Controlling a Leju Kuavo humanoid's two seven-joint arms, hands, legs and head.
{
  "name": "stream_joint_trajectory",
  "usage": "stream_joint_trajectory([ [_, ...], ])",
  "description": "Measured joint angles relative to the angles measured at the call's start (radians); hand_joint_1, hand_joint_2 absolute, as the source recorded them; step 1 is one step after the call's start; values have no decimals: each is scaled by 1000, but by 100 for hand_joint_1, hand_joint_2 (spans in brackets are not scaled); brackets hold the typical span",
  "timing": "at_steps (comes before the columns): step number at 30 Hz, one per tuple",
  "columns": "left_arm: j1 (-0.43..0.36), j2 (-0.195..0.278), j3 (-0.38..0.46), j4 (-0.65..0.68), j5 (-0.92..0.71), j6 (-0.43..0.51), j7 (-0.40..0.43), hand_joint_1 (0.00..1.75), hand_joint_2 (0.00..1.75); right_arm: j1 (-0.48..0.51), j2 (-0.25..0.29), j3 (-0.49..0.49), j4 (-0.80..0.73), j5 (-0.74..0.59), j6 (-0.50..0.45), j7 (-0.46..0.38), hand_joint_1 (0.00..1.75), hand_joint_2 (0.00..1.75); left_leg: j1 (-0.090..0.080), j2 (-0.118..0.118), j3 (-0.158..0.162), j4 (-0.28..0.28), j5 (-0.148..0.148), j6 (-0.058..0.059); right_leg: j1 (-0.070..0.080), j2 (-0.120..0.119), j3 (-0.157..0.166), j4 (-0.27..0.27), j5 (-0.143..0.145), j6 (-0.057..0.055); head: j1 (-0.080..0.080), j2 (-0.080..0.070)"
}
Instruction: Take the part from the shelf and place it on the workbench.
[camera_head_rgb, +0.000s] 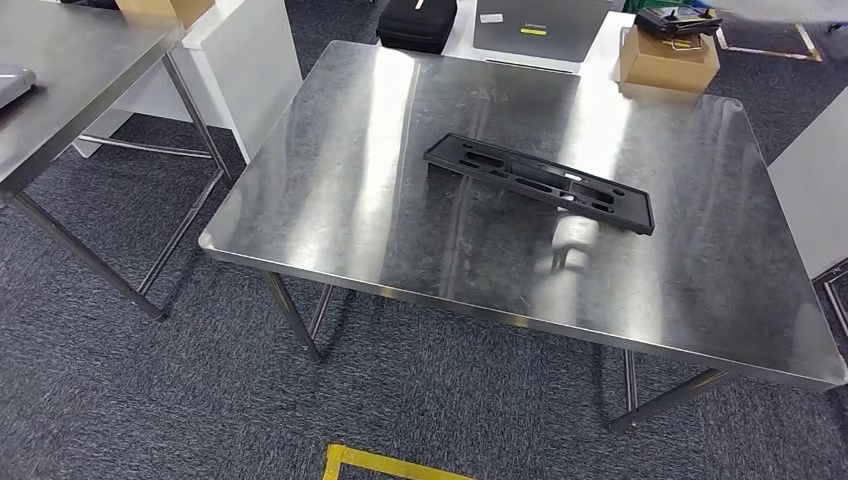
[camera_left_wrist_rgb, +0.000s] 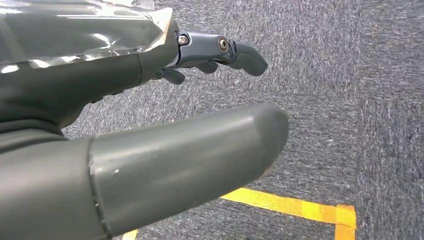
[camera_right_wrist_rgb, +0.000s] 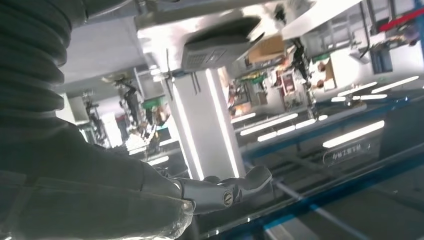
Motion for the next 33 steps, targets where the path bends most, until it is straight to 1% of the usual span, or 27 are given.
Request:
stream_joint_trajectory([
  [1,0,-1,0,0,0,0,0,0,0,50,13,-34,-44,10,0,-14,0,175,1,-1,1,0,0,0,1,-1,2,0,-1,-1,0,0],
  [2,0,-2,0,0,1,1,0,0,0,108,39,-81,-101,19,0,-45,0,175,2,-2,2,0,-1,-1,3,-2,3,0,-2,-2,0,0],
  [3,0,-4,1,0,2,1,0,0,0,167,79,-142,-165,22,0,-98,0,175,4,-4,2,0,-1,-2,4,-4,5,0,-3,-3,0,0],
  [5,0,-6,3,0,6,1,0,0,0,274,187,-290,-289,1,0,-261,0,175,4,-7,4,-1,-2,-4,5,-7,5,0,-5,-4,0,0],
  [7,1,-8,6,-1,7,-1,1,0,0,360,300,-441,-387,-66,0,-436,0,175,5,-11,5,-1,-3,-5,5,-11,5,0,-9,-5,-1,0],
  [8,1,-8,10,-1,6,-2,3,0,0,395,356,-508,-429,-98,0,-499,0,175,6,-12,7,-2,-4,-6,5,-13,6,0,-11,-5,0,0],
  [9,2,-9,14,-2,3,-3,4,0,0,425,413,-568,-466,-118,0,-540,0,175,6,-13,8,-3,-4,-7,6,-13,8,0,-12,-6,1,0],
  [10,2,-10,19,-2,-1,-2,5,0,0,450,470,-621,-498,-126,0,-561,0,175,6,-11,10,-3,-5,-8,6,-12,11,0,-13,-6,1,0],
  [13,0,-10,25,-2,-14,1,11,0,0,501,641,-750,-540,-125,0,-577,0,175,8,-3,16,-5,-9,-13,7,-3,13,1,-14,-8,0,0],
  [16,0,-10,26,-2,-14,-2,17,0,0,520,782,-867,-530,-87,0,-578,0,175,8,3,20,-6,-11,-16,8,3,12,1,-15,-10,0,0],
  [18,-1,-10,26,-2,-19,-11,27,0,0,508,841,-962,-491,-20,0,-544,0,175,8,6,23,-7,-13,-17,8,6,9,1,-16,-12,-1,0],
  [19,-2,-10,27,-2,-25,-17,34,0,0,500,860,-1012,-460,31,0,-497,0,175,8,7,25,-7,-14,-18,8,7,9,1,-18,-14,-1,0],
  [20,-2,-10,26,-2,-34,-26,44,0,0,494,872,-1054,-418,95,0,-424,0,175,9,6,26,-7,-15,-18,8,7,10,1,-19,-15,-1,0],
  [21,-2,-10,25,-2,-44,-39,58,0,0,490,876,-1088,-357,168,3,-328,0,175,9,6,27,-7,-16,-18,9,7,11,1,-20,-17,-1,0],
  [23,-2,-9,18,-2,-75,-80,95,0,0,482,861,-1129,-178,303,32,-111,0,175,9,7,28,-7,-16,-18,9,7,16,1,-20,-17,-1,0],
  [24,-2,-7,12,-1,-90,-107,116,0,0,479,849,-1137,-81,349,57,-18,0,175,9,7,28,-7,-16,-18,9,7,18,1,-20,-16,0,0],
  [25,-2,-3,4,-1,-103,-134,136,0,0,475,839,-1140,6,378,83,51,0,175,9,8,29,-7,-16,-18,8,8,20,1,-19,-16,0,0],
  [26,-3,0,-2,-1,-111,-158,153,0,0,472,833,-1139,73,394,105,95,0,175,8,9,29,-7,-16,-18,8,8,21,2,-19,-16,0,0],
  [28,-3,8,-11,-1,-119,-196,176,0,0,463,819,-1138,180,408,127,137,0,175,9,9,30,-7,-16,-18,8,8,18,2,-19,-16,-1,0],
  [30,-3,15,-19,-1,-126,-221,189,0,0,454,802,-1138,254,411,140,152,0,175,9,9,31,-7,-17,-18,8,8,15,2,-20,-17,-2,0],
  [33,-3,24,-30,-1,-132,-235,200,0,0,445,782,-1138,322,411,156,162,0,175,9,9,31,-8,-17,-18,9,8,14,2,-21,-17,-1,0],
])
